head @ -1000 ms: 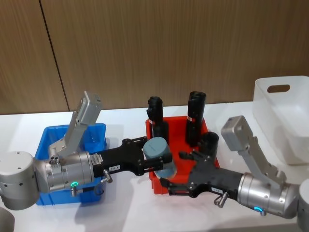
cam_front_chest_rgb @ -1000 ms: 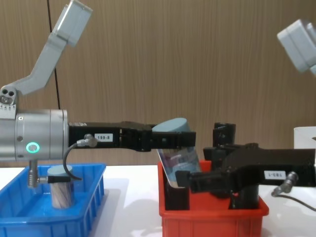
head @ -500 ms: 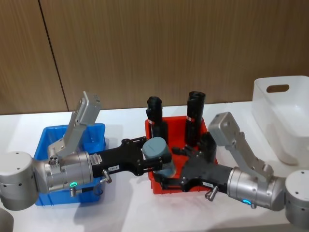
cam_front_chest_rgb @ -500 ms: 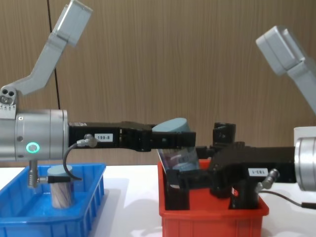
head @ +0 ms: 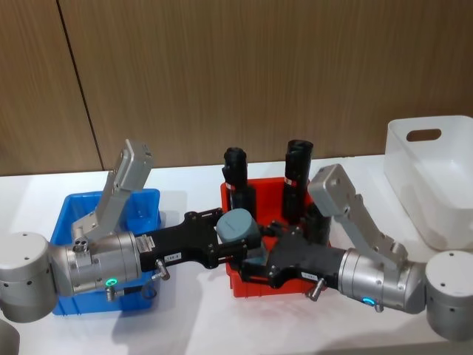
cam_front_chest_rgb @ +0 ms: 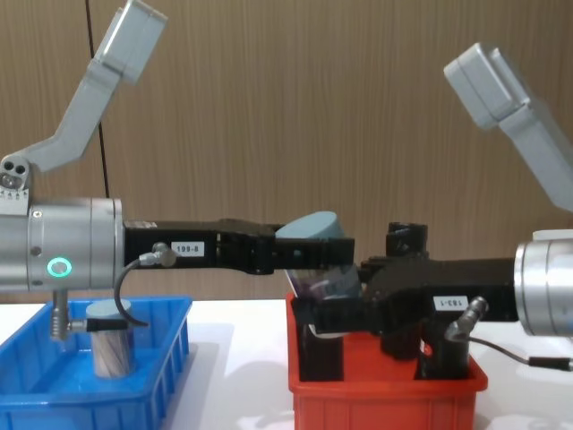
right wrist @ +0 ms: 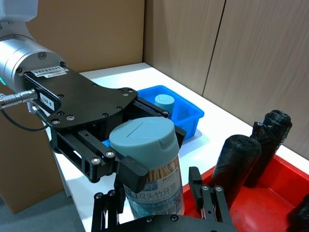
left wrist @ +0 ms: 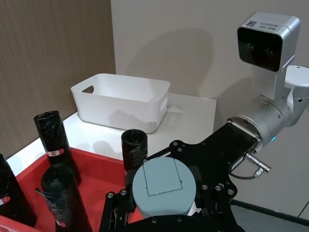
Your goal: Pick the cotton swabs from the blue box and place them into the white box.
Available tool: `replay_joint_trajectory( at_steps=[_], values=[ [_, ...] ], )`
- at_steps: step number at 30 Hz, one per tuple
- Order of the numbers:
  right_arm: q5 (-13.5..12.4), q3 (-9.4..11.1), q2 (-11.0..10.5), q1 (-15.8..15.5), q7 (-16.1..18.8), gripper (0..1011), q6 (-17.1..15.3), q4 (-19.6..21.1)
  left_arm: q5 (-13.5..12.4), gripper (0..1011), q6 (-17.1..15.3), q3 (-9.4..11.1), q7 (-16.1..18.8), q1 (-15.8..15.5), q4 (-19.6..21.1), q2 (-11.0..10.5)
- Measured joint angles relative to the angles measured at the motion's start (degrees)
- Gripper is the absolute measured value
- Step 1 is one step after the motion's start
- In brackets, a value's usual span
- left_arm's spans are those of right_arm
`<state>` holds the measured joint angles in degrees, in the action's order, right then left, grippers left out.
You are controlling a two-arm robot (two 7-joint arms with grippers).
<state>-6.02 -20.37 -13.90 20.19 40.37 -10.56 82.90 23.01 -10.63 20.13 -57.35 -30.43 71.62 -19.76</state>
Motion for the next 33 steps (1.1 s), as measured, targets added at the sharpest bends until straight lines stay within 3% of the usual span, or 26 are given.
replay_joint_trajectory(
  at_steps=[11, 16, 23, 33],
  values=[
    [-0.4, -0.3, 0.2, 0.8, 0.5, 733, -0.5, -0.5, 0.0, 683, 0.0, 0.0, 0.0, 0.0, 0.0, 0.0],
    [-0.5, -0.4, 0.2, 1.0, 0.7, 644, -0.5, -0.6, 0.0, 848, -0.1, 0.0, -0.1, 0.0, 0.0, 0.0],
    [-0.8, -0.6, 0.1, 1.1, 0.9, 642, -0.6, -0.6, 0.0, 1004, 0.0, 0.0, -0.1, 0.0, 0.0, 0.0],
    [-1.4, -0.7, -0.3, 1.1, 1.0, 642, -0.5, -0.6, 0.0, 1004, 0.0, 0.0, -0.1, 0.0, 0.0, 0.0]
  ],
)
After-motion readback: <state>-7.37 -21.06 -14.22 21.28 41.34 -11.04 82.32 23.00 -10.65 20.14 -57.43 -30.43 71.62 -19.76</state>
